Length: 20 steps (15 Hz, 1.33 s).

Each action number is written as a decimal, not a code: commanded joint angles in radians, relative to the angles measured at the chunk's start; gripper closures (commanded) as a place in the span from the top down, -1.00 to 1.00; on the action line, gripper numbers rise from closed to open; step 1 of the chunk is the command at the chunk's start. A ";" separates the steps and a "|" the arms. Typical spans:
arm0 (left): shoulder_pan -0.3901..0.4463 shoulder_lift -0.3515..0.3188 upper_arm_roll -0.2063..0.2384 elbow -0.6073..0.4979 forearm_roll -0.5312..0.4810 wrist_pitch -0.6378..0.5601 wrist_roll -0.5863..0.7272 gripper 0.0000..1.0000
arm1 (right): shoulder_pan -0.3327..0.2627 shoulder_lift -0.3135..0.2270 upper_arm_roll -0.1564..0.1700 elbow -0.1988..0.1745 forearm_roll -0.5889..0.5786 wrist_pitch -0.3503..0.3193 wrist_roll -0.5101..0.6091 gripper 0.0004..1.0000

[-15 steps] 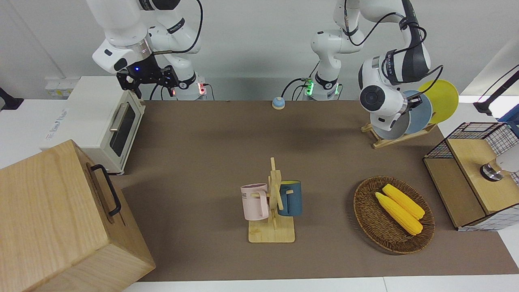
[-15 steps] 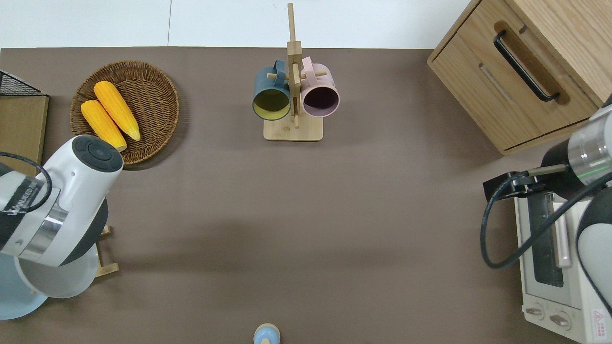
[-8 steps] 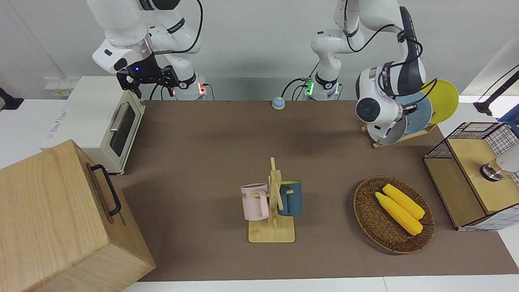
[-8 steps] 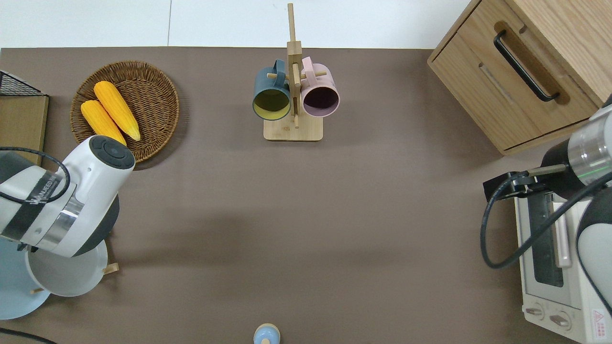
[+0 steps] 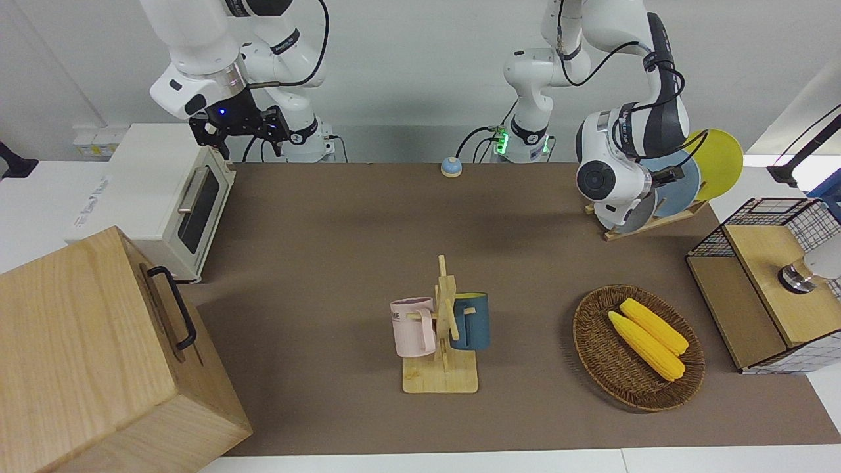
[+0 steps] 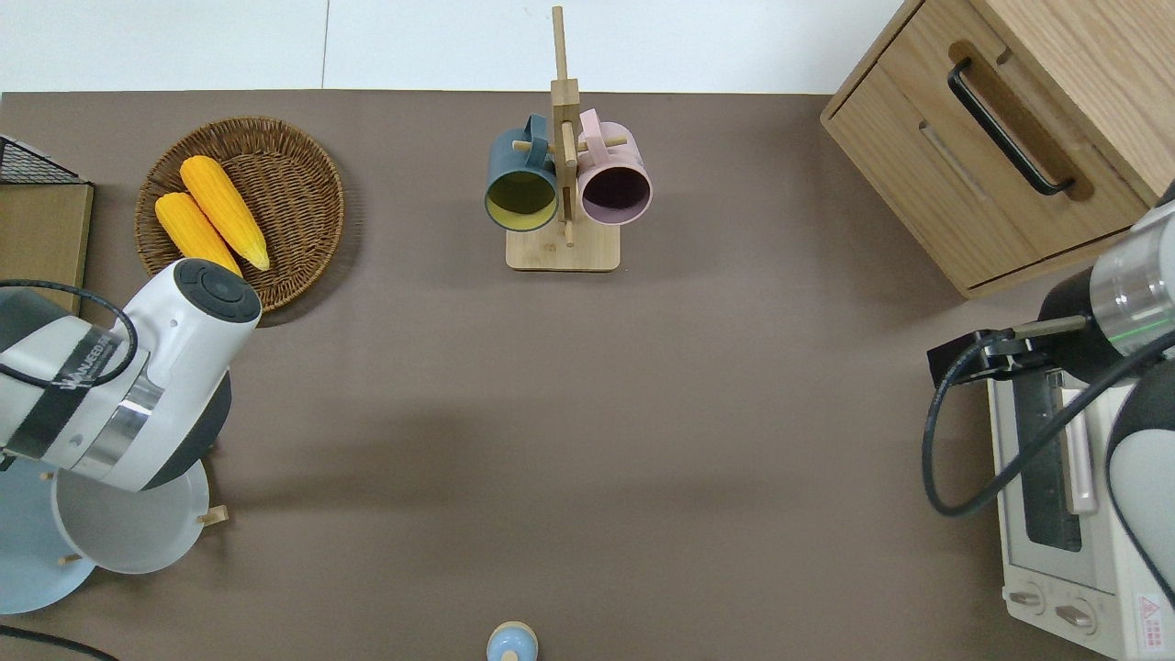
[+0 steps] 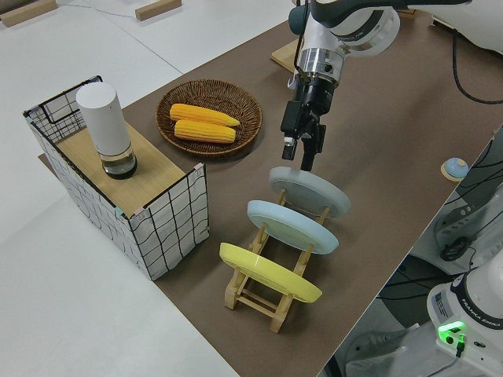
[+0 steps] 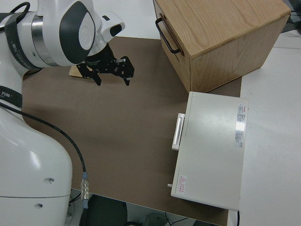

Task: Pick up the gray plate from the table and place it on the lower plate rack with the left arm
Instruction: 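Open the left gripper and pull it away from the plate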

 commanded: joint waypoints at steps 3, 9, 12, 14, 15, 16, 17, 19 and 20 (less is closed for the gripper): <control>0.002 -0.022 0.015 0.131 -0.170 -0.026 0.119 0.99 | -0.023 -0.002 0.021 0.007 -0.006 -0.011 0.012 0.97; 0.008 -0.019 0.024 0.283 -0.418 -0.037 0.112 0.99 | -0.023 -0.002 0.020 0.007 -0.006 -0.011 0.012 0.97; 0.014 -0.015 0.046 0.317 -0.592 -0.004 0.115 0.99 | -0.023 -0.002 0.021 0.007 -0.006 -0.011 0.012 0.97; 0.017 -0.005 0.051 0.349 -0.708 0.016 0.101 0.99 | -0.023 -0.002 0.020 0.007 -0.006 -0.012 0.012 0.97; 0.020 -0.002 0.052 0.357 -0.738 0.029 0.101 0.99 | -0.023 -0.002 0.021 0.007 -0.006 -0.011 0.012 0.97; 0.021 -0.002 0.054 0.358 -0.755 0.050 0.101 0.99 | -0.023 -0.002 0.021 0.007 -0.006 -0.011 0.012 0.97; 0.020 -0.002 0.054 0.360 -0.770 0.075 0.104 0.99 | -0.023 -0.002 0.021 0.007 -0.006 -0.011 0.012 0.97; 0.020 -0.002 0.054 0.366 -0.793 0.116 0.116 1.00 | -0.023 -0.002 0.021 0.007 -0.006 -0.011 0.012 0.97; 0.018 -0.001 0.054 0.373 -0.798 0.134 0.117 1.00 | -0.023 -0.002 0.021 0.006 -0.006 -0.012 0.012 0.97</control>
